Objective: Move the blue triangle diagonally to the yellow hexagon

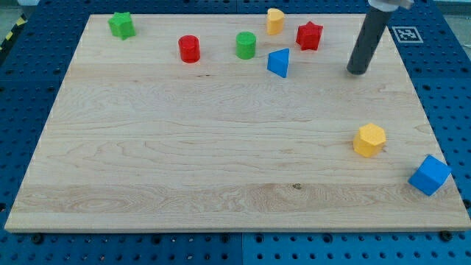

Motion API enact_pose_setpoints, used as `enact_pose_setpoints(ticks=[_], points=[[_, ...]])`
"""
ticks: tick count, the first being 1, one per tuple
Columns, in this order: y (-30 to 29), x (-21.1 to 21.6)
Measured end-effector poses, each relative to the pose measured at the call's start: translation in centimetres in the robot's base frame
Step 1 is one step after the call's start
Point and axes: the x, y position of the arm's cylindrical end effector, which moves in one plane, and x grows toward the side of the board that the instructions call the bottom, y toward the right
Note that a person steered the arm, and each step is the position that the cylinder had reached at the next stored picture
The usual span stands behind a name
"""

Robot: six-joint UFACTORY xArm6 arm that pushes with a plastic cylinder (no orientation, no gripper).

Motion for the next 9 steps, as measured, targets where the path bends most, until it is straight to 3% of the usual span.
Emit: enact_pose_setpoints(ticks=[5,7,9], points=[[-14.3,-2.4],[-15.3,2.2],[-16.9,-0.5]])
